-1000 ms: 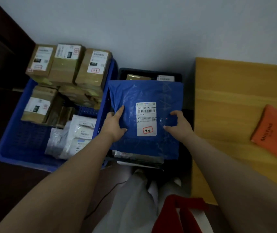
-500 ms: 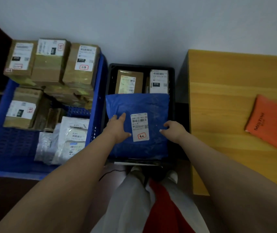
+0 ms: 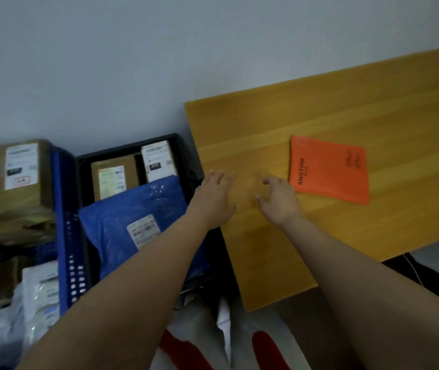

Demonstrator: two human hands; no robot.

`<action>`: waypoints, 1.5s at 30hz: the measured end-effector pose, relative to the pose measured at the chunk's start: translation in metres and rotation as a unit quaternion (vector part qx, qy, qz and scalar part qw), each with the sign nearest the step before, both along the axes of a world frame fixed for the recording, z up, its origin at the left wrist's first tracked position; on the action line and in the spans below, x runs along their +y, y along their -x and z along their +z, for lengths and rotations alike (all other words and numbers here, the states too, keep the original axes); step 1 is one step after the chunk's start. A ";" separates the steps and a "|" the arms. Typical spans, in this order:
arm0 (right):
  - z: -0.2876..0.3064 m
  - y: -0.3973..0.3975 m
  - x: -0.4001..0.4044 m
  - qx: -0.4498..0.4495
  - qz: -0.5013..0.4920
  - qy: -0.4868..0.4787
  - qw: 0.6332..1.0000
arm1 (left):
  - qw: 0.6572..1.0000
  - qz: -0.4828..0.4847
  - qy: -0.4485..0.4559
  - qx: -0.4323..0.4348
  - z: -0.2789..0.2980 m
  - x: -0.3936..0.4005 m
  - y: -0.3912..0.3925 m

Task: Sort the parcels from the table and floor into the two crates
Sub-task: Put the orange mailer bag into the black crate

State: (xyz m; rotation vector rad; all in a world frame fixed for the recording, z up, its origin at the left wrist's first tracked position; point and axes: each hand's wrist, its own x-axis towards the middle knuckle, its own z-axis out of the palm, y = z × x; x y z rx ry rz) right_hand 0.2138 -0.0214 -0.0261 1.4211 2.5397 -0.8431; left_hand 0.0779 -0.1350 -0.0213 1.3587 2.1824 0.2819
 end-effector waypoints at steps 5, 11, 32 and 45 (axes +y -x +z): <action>-0.006 -0.062 0.048 -0.082 -0.050 -0.084 0.992 | 0.997 -0.067 0.033 0.001 -0.004 0.064 -0.053; -0.028 -0.097 0.103 -0.155 -0.017 -0.057 0.986 | 0.995 -0.075 0.063 -0.002 -0.010 0.110 -0.090; -0.006 -0.078 0.123 -0.181 0.128 -0.034 0.975 | 0.995 -0.072 0.055 0.045 0.014 0.136 -0.086; 0.158 -0.010 0.109 -0.033 0.145 -0.190 0.970 | 0.982 -0.036 -0.096 0.157 0.153 0.113 -0.020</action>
